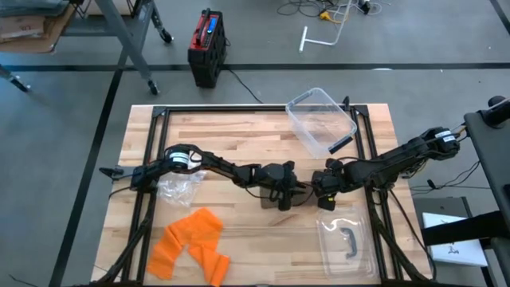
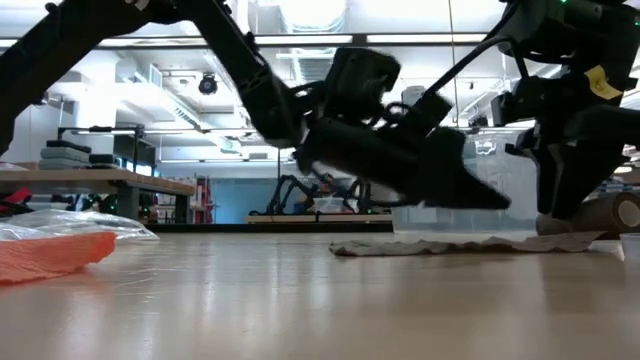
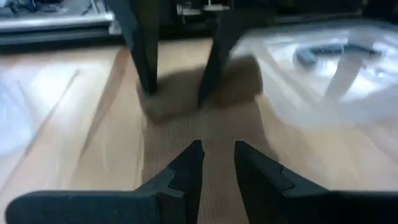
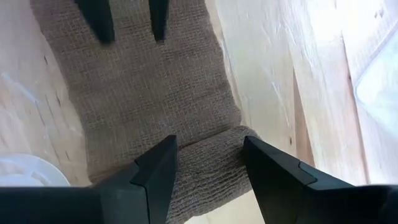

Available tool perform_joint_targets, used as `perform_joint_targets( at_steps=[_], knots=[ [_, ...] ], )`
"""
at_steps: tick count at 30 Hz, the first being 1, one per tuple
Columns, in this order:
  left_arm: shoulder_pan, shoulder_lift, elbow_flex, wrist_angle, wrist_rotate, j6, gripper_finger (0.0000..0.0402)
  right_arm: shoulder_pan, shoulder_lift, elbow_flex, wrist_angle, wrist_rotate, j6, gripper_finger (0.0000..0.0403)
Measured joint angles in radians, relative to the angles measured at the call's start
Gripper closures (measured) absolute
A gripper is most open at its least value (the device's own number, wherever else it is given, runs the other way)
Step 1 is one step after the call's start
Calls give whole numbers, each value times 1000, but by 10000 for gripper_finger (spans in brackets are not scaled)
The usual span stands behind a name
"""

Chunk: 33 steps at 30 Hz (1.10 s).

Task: Roll bandage
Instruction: Uncoil the brown bandage

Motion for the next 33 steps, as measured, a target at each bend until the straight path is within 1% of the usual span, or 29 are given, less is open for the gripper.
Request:
perform_joint_targets(
  at_steps=[3,8,11,13,19,23,29,33],
  knots=[
    [0,51,92,-39,6,0,315,0,0,0,0,1,-1,220],
    [-2,178,272,-120,58,-2,315,0,0,0,0,1,-1,220],
    [-7,245,372,-186,61,-6,315,0,-1,0,-3,1,-3,220],
    [-8,258,412,-253,61,-5,315,0,-1,1,-13,-4,-3,220],
    [-8,259,400,-280,61,21,315,21,-4,4,-106,-28,-23,220],
    [-8,259,396,-281,61,22,315,22,-6,14,-114,-46,-45,220],
    [-8,260,396,-280,61,30,315,22,-5,65,-110,-55,-93,220],
    [-8,260,395,-280,61,30,315,22,-5,83,-74,-56,-133,220]
  ],
)
